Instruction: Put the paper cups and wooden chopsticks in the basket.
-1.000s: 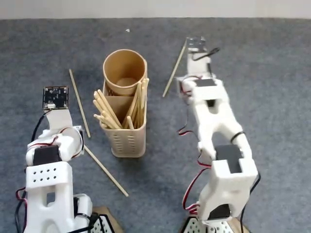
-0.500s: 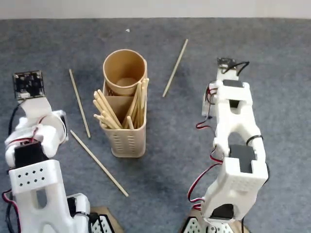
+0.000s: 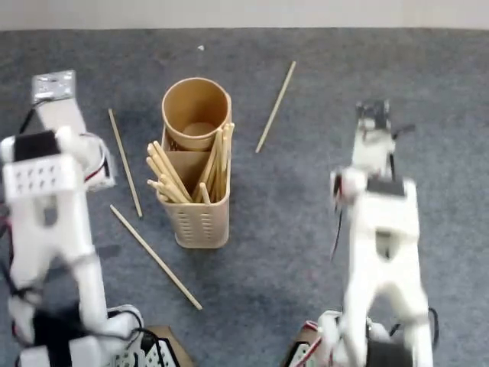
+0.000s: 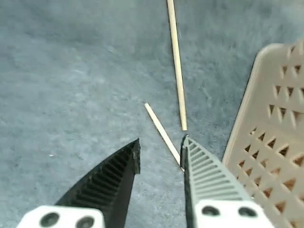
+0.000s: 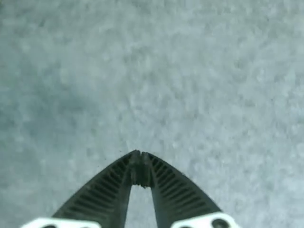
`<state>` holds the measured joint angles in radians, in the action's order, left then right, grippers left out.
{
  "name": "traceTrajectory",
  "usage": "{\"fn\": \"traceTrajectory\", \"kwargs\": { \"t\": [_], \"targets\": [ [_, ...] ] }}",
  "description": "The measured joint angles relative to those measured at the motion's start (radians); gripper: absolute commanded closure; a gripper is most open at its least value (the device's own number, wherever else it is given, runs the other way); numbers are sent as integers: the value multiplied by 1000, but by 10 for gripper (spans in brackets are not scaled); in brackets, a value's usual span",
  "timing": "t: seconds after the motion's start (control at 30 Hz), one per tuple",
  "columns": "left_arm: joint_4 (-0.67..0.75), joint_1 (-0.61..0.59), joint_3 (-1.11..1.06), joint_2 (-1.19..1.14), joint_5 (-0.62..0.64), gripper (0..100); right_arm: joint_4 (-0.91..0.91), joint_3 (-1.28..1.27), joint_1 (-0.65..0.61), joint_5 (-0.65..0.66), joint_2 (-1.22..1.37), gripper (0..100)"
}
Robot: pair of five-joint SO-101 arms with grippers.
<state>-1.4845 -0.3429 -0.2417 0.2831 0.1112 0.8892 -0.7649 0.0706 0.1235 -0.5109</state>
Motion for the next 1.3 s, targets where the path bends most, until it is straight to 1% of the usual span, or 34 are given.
{"fn": "traceTrajectory", "kwargs": {
  "t": [0.1, 0.17, 0.27, 0.33, 0.47, 0.6, 0.73, 0.83, 0.9, 0.97, 1.07, 1.2, 1.3],
  "targets": [
    [-2, 46, 20, -100, 5, 801, -69, -272, -2, 58, -238, 993],
    [-2, 81, 21, -149, 5, 782, -83, -439, 15, 84, -393, 993],
    [25, 114, 9, -207, 54, 780, -89, -632, 46, 103, -617, 993],
    [80, 115, -18, -247, 83, 780, -89, -729, 52, 103, -766, 993],
    [239, 114, -106, -315, 140, 782, -63, -878, 58, 110, -1043, 993],
    [374, 114, -186, -387, 155, 783, 32, -898, 58, 155, -1264, 993],
    [413, 107, -204, -440, 166, 783, 51, -898, 55, 167, -1287, 993],
    [414, 72, -201, -454, 166, 793, 54, -898, 38, 167, -1289, 993],
    [417, 51, -201, -457, 161, 832, 54, -898, 40, 167, -1300, 993],
    [422, 28, -201, -462, 143, 902, 54, -898, 38, 167, -1307, 993],
    [480, 6, -201, -462, 94, 998, 54, -898, 35, 167, -1307, 993],
    [568, -15, -201, -465, 26, 995, 54, -898, 35, 167, -1307, 993],
    [586, -28, -203, -466, -31, 995, 54, -898, 35, 167, -1307, 993]
  ]
}}
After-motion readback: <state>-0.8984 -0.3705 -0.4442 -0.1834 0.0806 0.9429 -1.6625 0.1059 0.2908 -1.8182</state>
